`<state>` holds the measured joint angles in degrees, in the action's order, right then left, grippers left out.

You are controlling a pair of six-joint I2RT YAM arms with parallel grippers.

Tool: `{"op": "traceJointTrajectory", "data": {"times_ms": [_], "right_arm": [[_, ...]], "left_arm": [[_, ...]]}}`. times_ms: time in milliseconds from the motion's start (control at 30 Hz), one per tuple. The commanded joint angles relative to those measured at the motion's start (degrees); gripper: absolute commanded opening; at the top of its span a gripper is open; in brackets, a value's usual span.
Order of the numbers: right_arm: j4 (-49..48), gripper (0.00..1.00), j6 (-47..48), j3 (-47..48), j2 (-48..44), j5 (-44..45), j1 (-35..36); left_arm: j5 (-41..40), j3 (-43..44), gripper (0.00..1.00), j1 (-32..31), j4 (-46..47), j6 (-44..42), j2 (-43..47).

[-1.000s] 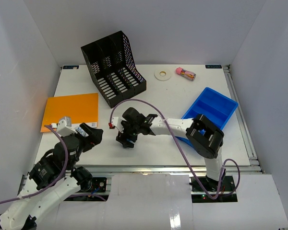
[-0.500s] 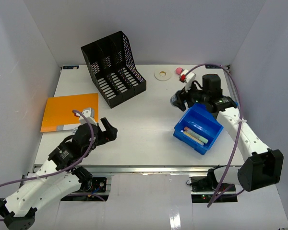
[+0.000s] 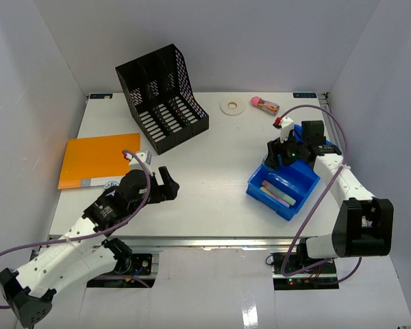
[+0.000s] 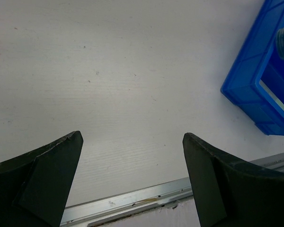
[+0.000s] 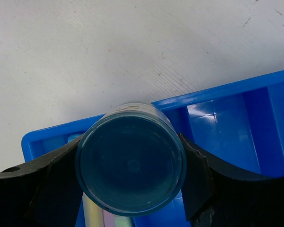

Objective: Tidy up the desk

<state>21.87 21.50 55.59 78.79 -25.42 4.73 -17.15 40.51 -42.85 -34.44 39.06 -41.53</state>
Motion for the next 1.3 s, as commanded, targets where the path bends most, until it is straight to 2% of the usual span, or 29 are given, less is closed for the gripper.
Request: {"op": "traceJointTrajectory", "data": {"times_ms": [0, 300, 867, 1267], "right_arm": [[-3.24, 0.13, 0.25, -1.53, 0.40, 2.98, 0.01], [-3.24, 0.15, 1.66, -3.84, -3.47, 3.95, -0.05], [-2.44, 0.21, 5.49, -5.52, -2.03, 4.82, -0.09], [-1.91, 0.23, 5.64, -6.70, -5.53, 0.02, -3.79]], "left_arm": [[0.63, -0.93, 0.98, 0.14, 0.03, -1.03, 1.24], [0.45, -0.26, 0.98, 0.14, -0.89, -0.91, 1.41], [1.35, 2.30, 0.98, 0.14, -0.16, -1.34, -3.42], [1.75, 2.55, 0.98, 0.14, 0.10, -1.26, -3.65]]}}
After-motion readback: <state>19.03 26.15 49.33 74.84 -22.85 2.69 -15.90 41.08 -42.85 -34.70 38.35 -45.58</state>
